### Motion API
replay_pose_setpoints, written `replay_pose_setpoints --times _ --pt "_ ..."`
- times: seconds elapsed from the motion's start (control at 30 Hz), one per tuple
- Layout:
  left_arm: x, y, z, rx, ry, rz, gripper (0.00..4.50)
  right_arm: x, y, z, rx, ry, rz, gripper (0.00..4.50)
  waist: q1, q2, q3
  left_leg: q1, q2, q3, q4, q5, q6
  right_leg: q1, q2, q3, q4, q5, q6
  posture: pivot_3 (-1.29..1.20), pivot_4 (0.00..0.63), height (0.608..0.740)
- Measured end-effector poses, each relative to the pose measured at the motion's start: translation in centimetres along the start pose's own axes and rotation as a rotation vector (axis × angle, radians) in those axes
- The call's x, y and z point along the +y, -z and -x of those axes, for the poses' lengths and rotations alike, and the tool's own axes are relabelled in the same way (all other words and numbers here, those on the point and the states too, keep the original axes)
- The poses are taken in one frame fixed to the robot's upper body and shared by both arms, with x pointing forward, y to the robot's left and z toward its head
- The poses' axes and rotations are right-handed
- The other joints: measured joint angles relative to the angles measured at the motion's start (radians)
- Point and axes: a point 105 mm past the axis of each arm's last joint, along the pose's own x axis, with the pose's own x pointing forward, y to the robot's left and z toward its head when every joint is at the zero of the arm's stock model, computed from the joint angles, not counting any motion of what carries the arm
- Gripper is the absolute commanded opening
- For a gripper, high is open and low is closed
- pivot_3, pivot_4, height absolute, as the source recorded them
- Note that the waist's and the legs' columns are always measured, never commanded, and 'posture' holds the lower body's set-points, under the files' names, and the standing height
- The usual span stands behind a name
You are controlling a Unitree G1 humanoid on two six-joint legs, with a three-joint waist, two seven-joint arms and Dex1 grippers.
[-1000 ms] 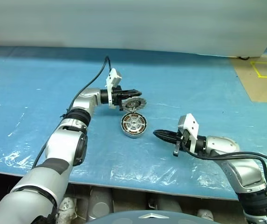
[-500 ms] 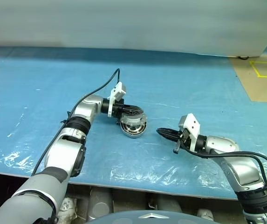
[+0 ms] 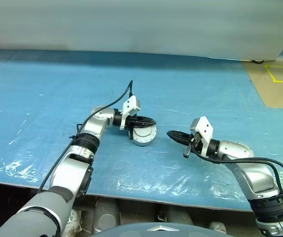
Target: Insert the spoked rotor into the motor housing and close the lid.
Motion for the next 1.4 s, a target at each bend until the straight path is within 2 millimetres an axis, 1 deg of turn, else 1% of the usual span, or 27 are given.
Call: replay_pose_setpoints --times 0.1,0.13,0.2,0.27,0.33,0.4,0.47,0.57,0.67,0.7,0.9,1.0,1.1,1.2,1.3,1.4 --pt "0.0 -0.2 0.6 -0.060 -0.017 0.063 0.05 0.0 -0.7 -0.3 -0.027 -0.007 0.005 0.00 -0.001 0.000 0.000 0.000 0.000 0.000 0.000 0.000 0.000 0.000 0.000 0.000 0.000 0.000 0.000 0.00 0.150 0.740" --pt "0.0 -0.3 1.0 -0.092 -0.027 0.086 0.05 0.0 -1.0 -0.5 -0.037 -0.012 0.005 0.00 -0.004 0.000 0.000 0.000 0.000 0.000 0.000 0.000 0.000 -0.001 0.000 0.000 0.000 0.000 0.000 0.00 0.150 0.740" --pt "0.3 -1.4 2.4 -0.164 -0.058 0.091 0.05 0.0 -2.0 -1.1 -0.073 -0.030 0.005 0.00 -0.009 0.000 0.000 -0.001 0.001 0.000 0.000 0.000 0.000 -0.002 0.001 0.000 0.001 0.000 0.000 0.00 0.150 0.740" --pt "0.4 -2.7 4.1 -0.226 -0.089 0.066 0.00 0.3 -3.3 -2.0 -0.110 -0.062 0.019 0.39 -0.014 0.000 0.000 -0.001 0.001 0.001 -0.001 0.000 0.000 -0.003 0.002 0.000 0.001 0.000 -0.001 0.00 0.150 0.740" --pt "0.2 -3.6 5.6 -0.263 -0.124 0.037 0.00 0.7 -4.6 -2.9 -0.145 -0.104 0.038 0.90 -0.017 0.000 0.000 -0.001 0.001 0.001 -0.001 0.000 0.000 -0.003 0.001 0.000 0.001 0.000 -0.001 0.00 0.150 0.740" --pt "-0.3 -3.2 7.1 -0.257 -0.161 0.032 0.00 1.0 -5.5 -3.9 -0.175 -0.134 0.040 1.56 -0.024 0.001 0.000 -0.001 0.001 0.001 -0.002 0.000 0.000 -0.003 0.001 0.000 0.000 0.000 -0.001 0.00 0.150 0.740" --pt "-1.3 -1.7 8.4 -0.227 -0.192 0.068 0.00 1.1 -6.0 -4.8 -0.193 -0.153 0.029 2.31 -0.029 0.001 0.000 -0.002 0.001 0.001 -0.003 0.000 0.000 -0.004 0.001 0.000 0.000 0.000 -0.001 0.00 0.150 0.740" --pt "-2.9 0.5 9.3 -0.179 -0.227 0.123 0.00 1.1 -6.1 -6.2 -0.185 -0.173 0.031 3.35 -0.030 0.001 0.000 -0.003 0.001 0.001 -0.003 0.000 0.000 -0.004 0.001 -0.001 0.000 0.000 -0.001 0.00 0.150 0.740" --pt "-4.0 1.9 9.8 -0.149 -0.260 0.155 0.00 0.9 -5.3 -7.3 -0.159 -0.171 0.019 4.28 -0.028 0.001 0.000 -0.003 0.001 0.001 -0.002 0.000 0.000 -0.004 0.001 -0.001 0.000 0.000 -0.001 0.00 0.150 0.740" --pt "-4.2 2.1 9.9 -0.147 -0.275 0.160 0.00 0.9 -5.0 -7.7 -0.147 -0.170 0.009 4.47 -0.028 0.001 0.000 -0.003 0.001 0.001 -0.002 0.000 0.000 -0.004 0.001 -0.001 0.000 0.000 -0.001 0.00 0.150 0.740" --pt "-4.6 2.5 10.3 -0.148 -0.357 0.143 0.00 1.4 -3.7 -9.2 -0.103 -0.185 -0.014 4.47 -0.032 0.001 0.000 -0.002 0.002 0.001 -0.001 -0.002 -0.003 -0.004 0.001 0.000 0.001 0.000 -0.001 0.00 0.150 0.740" --pt "-5.3 3.5 10.6 -0.136 -0.376 0.161 0.00 1.8 -3.0 -9.7 -0.077 -0.202 -0.019 4.47 -0.034 0.001 0.000 -0.002 0.002 0.002 -0.001 -0.002 -0.003 -0.004 0.002 0.000 0.001 0.000 -0.001 0.00 0.150 0.740" --pt "-5.9 4.2 11.1 -0.121 -0.391 0.176 0.00 2.1 -2.9 -9.8 -0.069 -0.216 -0.001 4.47 -0.033 0.001 0.000 -0.002 0.002 0.002 -0.001 -0.002 -0.003 -0.004 0.002 0.000 0.001 0.000 -0.001 0.00 0.150 0.740" --pt "-6.2 4.4 11.7 -0.114 -0.411 0.167 0.00 2.5 -2.8 -9.9 -0.064 -0.232 0.022 4.47 -0.033 0.001 0.000 -0.001 0.002 0.002 -0.001 -0.002 -0.003 -0.003 0.002 0.000 0.001 0.000 -0.001 0.00 0.150 0.740" --pt "-6.2 4.4 11.9 -0.121 -0.425 0.162 0.00 2.7 -2.8 -10.1 -0.062 -0.237 0.044 4.47 -0.033 0.001 0.000 0.000 0.002 0.002 -0.001 -0.002 -0.004 -0.003 0.002 0.001 0.001 0.000 -0.001 0.00 0.150 0.740" --pt "-6.2 4.3 12.0 -0.126 -0.434 0.139 0.00 3.1 -2.6 -10.4 -0.055 -0.237 0.075 3.87 -0.033 0.001 0.000 0.000 0.002 0.002 0.000 -0.002 -0.004 -0.003 0.002 0.001 0.002 0.000 -0.001 0.00 0.150 0.740"
